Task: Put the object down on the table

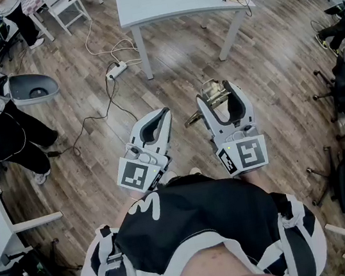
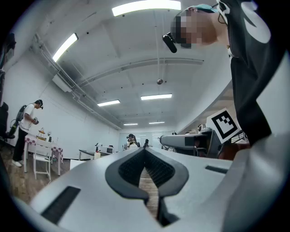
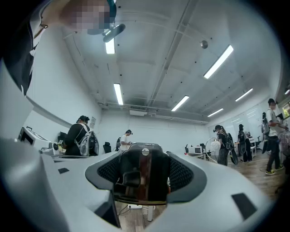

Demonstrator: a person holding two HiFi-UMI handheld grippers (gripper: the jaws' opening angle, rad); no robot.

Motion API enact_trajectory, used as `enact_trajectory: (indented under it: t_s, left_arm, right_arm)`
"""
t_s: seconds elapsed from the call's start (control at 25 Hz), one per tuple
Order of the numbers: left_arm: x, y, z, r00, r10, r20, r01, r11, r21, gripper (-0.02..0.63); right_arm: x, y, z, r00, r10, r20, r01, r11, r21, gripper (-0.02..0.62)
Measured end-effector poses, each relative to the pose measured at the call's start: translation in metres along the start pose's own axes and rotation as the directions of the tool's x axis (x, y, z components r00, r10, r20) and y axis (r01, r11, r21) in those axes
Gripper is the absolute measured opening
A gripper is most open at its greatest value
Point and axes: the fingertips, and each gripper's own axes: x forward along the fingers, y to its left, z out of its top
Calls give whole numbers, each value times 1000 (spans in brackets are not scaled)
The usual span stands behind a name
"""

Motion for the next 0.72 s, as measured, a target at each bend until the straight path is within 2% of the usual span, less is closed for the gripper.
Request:
enact_trajectory:
  t_s: [0.32,0.72]
  left_arm:
    - [-11,5,8,999,20,30,-19,1000,-5,5]
    - [-8,5,11,1000,4,29,-4,1000,-7,5]
  right_arm:
    - [0,12,1,1000,12,-6,-12,1000,-4,308]
    - [2,16,4,1000,19,-7,-19,1000,-6,308]
